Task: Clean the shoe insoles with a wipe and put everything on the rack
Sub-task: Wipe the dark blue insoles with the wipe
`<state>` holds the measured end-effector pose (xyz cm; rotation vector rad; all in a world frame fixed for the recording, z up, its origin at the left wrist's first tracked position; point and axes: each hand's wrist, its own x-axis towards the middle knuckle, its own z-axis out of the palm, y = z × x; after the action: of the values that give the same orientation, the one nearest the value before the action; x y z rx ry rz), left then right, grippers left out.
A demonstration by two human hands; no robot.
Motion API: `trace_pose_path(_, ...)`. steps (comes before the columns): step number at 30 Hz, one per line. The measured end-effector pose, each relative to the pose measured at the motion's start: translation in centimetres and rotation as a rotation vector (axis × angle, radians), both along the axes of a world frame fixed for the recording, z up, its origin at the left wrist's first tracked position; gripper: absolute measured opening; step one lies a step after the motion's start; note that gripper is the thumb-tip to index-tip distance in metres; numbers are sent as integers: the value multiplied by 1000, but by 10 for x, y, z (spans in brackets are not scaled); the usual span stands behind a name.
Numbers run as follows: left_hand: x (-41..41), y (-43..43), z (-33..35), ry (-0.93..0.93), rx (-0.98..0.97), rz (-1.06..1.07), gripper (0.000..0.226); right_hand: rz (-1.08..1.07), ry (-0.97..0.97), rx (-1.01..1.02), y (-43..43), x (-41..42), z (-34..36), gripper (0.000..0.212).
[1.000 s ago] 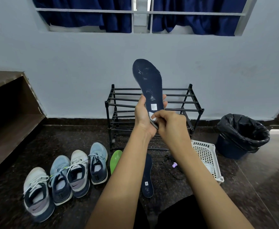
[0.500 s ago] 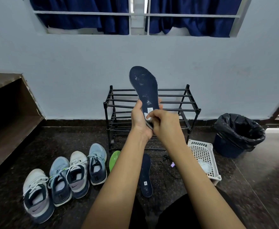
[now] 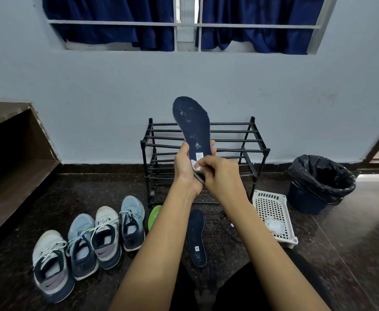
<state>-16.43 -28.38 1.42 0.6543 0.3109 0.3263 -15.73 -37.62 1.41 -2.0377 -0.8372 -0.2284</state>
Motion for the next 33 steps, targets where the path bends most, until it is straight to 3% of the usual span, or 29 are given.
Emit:
trace_pose_path(5,-7,4,2,-20,-15,-13,42,10,42,-76,-11,-10,-6,16)
trace_pose_path(11,-11,-2,-3,40,54,24,50,-27,-65,-19,5,-11,0,19)
trace_pose_path(17,-16,3,-1,-41,40,-4,43,26,38,-63,-14,-19,-1,16)
trace_pose_path(25,-19,-11,-5,13,69,19,56,-27,-68,56,-4,-22,1,20)
trace_pose_path(33,-22,-13,-5,-48,0,-94,46,25,50,-12,-34,-32,-5,21)
